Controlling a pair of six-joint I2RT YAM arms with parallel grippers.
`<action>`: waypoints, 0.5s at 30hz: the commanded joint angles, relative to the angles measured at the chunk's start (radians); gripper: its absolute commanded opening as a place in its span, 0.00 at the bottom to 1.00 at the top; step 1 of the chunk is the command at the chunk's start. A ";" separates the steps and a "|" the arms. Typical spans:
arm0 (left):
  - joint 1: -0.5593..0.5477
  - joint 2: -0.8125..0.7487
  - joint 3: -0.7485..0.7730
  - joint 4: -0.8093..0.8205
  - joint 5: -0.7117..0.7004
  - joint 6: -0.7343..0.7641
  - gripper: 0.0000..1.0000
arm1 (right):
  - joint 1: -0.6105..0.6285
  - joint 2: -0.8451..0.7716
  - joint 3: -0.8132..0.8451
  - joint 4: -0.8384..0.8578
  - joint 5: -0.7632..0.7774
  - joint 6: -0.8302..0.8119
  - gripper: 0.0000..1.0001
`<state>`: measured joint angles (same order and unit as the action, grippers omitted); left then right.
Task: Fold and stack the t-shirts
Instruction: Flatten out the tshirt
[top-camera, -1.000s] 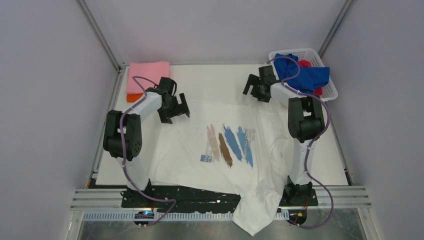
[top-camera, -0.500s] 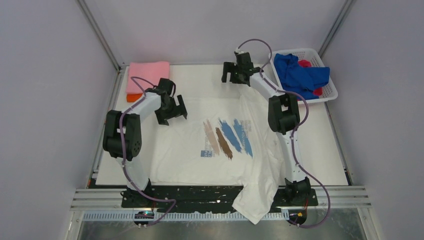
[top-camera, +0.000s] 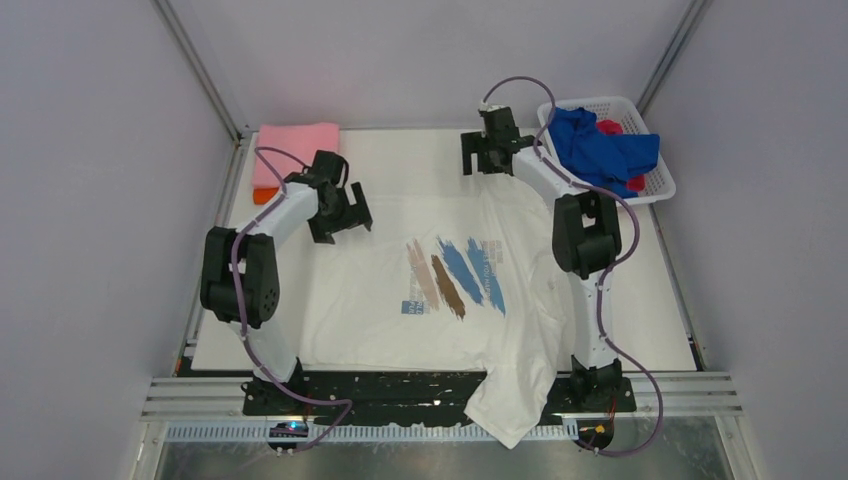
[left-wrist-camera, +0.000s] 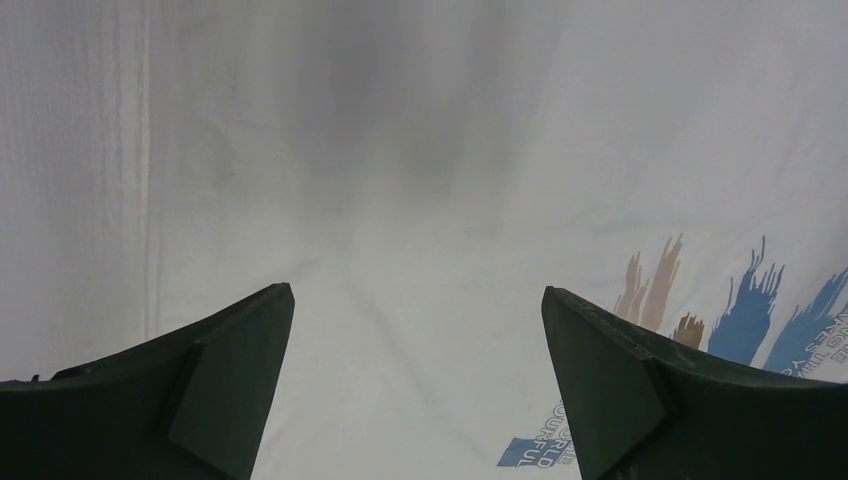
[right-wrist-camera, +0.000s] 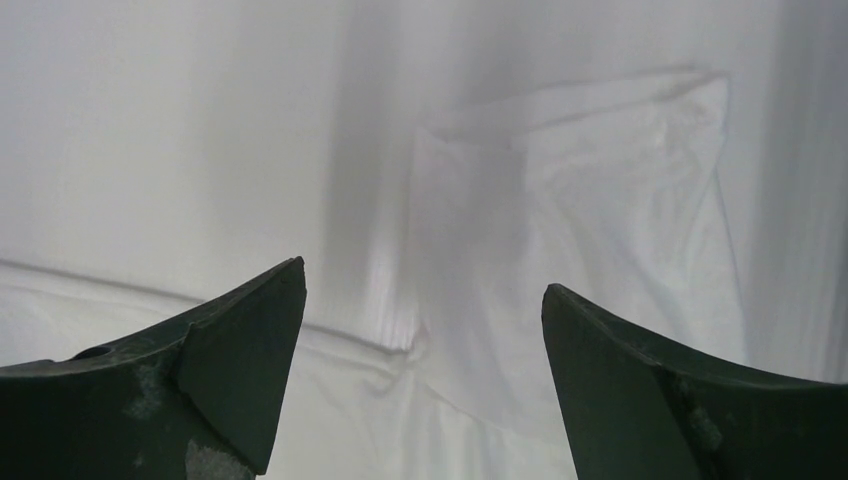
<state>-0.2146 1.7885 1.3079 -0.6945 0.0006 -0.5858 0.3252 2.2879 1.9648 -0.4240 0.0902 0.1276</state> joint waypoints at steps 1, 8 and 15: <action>0.004 0.001 0.072 0.044 0.031 -0.016 0.99 | -0.039 -0.189 -0.211 0.008 0.000 0.073 0.95; 0.007 0.114 0.152 0.075 0.081 -0.075 1.00 | -0.098 -0.291 -0.461 0.038 -0.076 0.161 0.96; 0.052 0.186 0.163 0.066 0.068 -0.133 1.00 | -0.132 -0.236 -0.451 0.028 -0.076 0.160 0.95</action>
<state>-0.2012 1.9553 1.4452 -0.6422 0.0574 -0.6685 0.1989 2.0541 1.4776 -0.4313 0.0277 0.2668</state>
